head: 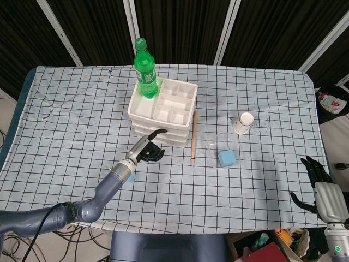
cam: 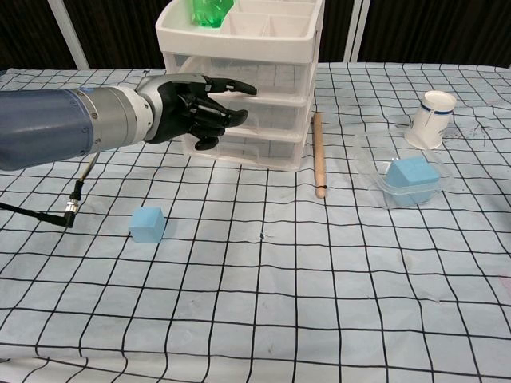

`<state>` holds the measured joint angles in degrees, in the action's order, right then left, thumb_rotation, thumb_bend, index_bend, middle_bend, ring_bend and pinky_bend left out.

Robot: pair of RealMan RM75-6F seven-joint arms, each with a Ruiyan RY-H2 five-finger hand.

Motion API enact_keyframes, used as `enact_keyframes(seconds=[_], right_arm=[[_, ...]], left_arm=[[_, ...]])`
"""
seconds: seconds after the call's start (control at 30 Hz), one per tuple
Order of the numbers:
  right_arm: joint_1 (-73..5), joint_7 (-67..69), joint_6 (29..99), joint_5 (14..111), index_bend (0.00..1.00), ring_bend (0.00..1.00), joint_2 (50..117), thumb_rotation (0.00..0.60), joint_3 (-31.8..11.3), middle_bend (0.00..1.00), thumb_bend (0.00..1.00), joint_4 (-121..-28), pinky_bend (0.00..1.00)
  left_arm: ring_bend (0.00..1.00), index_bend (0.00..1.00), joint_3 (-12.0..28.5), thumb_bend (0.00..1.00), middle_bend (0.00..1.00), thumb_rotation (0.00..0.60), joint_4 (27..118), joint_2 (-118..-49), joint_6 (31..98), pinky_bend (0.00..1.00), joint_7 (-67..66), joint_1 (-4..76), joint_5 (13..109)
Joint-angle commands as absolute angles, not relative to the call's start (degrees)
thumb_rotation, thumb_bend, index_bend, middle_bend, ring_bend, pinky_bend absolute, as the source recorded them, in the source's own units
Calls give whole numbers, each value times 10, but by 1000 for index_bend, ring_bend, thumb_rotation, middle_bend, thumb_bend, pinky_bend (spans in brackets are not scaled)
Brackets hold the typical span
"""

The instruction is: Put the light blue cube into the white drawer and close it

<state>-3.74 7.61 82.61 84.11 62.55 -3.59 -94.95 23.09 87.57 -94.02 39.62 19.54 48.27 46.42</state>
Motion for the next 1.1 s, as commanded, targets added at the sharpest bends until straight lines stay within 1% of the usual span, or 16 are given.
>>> enact_keyframes(seconds=[0.03, 1.1], right_arm=[[-37, 76, 826, 841, 0, 0, 626, 600, -36, 0, 237, -950, 176], [-37, 76, 826, 843, 0, 0, 625, 600, -35, 0, 238, -950, 176]], left_arm=[[913, 132, 231, 509, 961, 600, 876, -940, 396, 837, 195, 483, 465], [913, 133, 228, 509, 961, 600, 871, -943, 398, 837, 200, 482, 472]])
